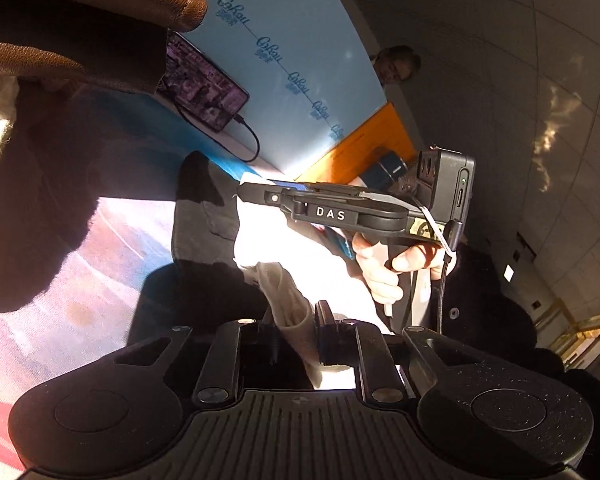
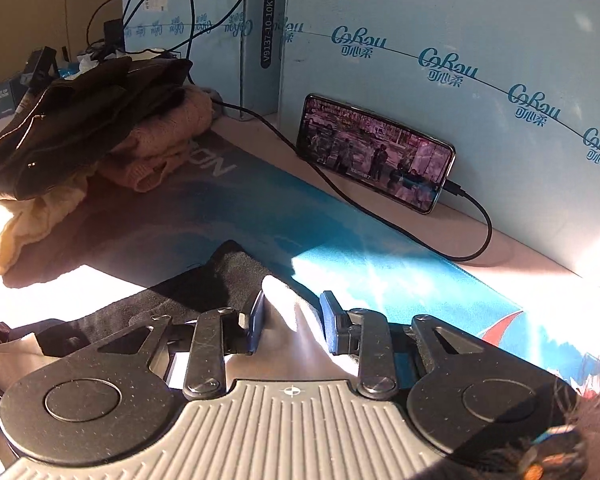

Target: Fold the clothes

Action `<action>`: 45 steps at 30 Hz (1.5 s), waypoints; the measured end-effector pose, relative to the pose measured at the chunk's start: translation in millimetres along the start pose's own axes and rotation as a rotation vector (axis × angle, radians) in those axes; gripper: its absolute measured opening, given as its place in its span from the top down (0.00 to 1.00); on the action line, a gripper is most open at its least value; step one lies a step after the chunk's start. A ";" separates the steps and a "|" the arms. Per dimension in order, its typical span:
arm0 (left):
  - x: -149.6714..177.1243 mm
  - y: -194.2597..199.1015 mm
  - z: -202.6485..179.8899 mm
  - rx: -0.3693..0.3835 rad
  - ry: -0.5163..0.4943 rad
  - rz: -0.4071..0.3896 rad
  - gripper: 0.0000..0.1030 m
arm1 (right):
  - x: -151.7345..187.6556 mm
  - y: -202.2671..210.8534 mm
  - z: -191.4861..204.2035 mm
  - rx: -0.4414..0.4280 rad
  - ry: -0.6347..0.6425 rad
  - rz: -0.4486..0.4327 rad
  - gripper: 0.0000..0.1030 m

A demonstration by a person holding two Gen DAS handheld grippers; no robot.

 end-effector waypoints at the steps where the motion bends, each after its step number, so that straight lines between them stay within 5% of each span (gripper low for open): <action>1: -0.2 -0.5 0.2 -0.002 -0.002 -0.001 0.88 | -0.1 1.4 1.0 0.008 0.007 -0.003 0.73; 5: 0.0 -1.4 -0.5 -0.003 -0.019 -0.007 0.91 | -0.8 7.2 5.2 0.038 0.033 -0.017 0.73; 11: 1.1 2.1 -7.5 0.022 -0.068 -0.035 0.95 | -2.9 22.1 11.8 0.094 0.087 -0.061 0.89; 21: 7.1 24.7 -29.1 0.074 -0.206 -0.160 0.95 | -24.5 39.7 11.4 0.144 0.082 -0.163 0.90; 27: 13.0 13.6 -26.8 -0.006 -0.235 -0.130 0.95 | -20.4 40.5 5.0 0.151 0.025 -0.177 0.90; 45: 15.2 14.9 -17.9 -0.048 -0.218 -0.095 0.95 | -11.9 46.1 -2.5 0.154 -0.063 -0.229 0.84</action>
Point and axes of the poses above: each gripper's, at about its wrist camera, not at the fingertips, and y roughly against the way its jaws point, z to its left, x to its underside, the point moved 9 cm from there along -y, roughly the way its jaws point, and after that the axes turned 13 degrees about y, right-handed, at the moved point
